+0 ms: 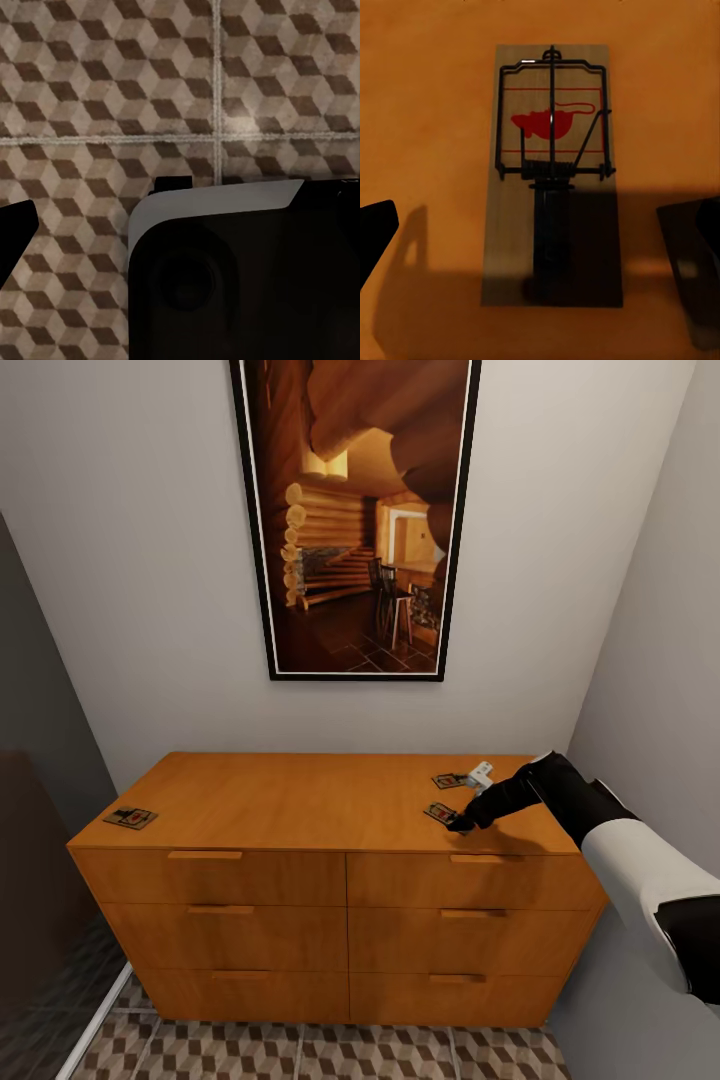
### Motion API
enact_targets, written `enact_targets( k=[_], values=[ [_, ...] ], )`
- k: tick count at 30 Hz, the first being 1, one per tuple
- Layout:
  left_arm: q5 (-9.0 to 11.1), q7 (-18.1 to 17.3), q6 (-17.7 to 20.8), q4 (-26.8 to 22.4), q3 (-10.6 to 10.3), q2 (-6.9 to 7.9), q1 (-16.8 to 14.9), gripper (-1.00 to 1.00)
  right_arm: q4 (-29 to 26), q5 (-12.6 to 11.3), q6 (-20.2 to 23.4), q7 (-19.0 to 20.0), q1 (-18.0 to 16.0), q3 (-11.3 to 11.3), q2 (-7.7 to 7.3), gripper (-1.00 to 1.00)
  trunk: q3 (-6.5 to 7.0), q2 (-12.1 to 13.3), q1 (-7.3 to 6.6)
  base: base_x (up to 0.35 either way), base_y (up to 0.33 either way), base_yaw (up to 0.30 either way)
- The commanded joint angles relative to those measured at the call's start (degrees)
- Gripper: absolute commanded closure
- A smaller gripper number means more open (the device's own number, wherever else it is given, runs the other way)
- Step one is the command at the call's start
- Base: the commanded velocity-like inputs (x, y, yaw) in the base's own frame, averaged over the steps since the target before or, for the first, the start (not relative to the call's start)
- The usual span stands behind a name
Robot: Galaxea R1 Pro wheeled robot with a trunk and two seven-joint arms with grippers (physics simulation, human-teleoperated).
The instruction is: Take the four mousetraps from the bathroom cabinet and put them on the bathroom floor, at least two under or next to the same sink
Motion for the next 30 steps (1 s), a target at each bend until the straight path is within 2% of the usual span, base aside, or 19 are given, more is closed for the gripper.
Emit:
enact_targets(
  k=[1, 21, 30],
  values=[
    [-0.1, 0.2, -0.2, 0.0, -0.2, 0.01, 0.0, -1.00, -0.1, 0.1, 0.4, 0.2, 0.0, 0.2, -0.04, -1.00, -0.06, 0.0, 0.00, 0.000, 0.000, 0.000],
    [-0.1, 0.2, -0.2, 0.0, -0.3, -0.04, 0.0, -1.00, 0.0, 0.1, 0.3, 0.1, 0.0, 0.2, -0.03, -1.00, -0.06, 0.0, 0.00, 0.035, 0.025, 0.000],
    [-0.1, 0.2, -0.2, 0.0, -0.3, -0.13, 0.0, -1.00, 1.9, 0.2, -2.3, 0.1, 0.0, 0.2, 0.03, -1.00, -0.06, 0.0, 0.00, 0.015, 0.010, 0.000]
  ],
)
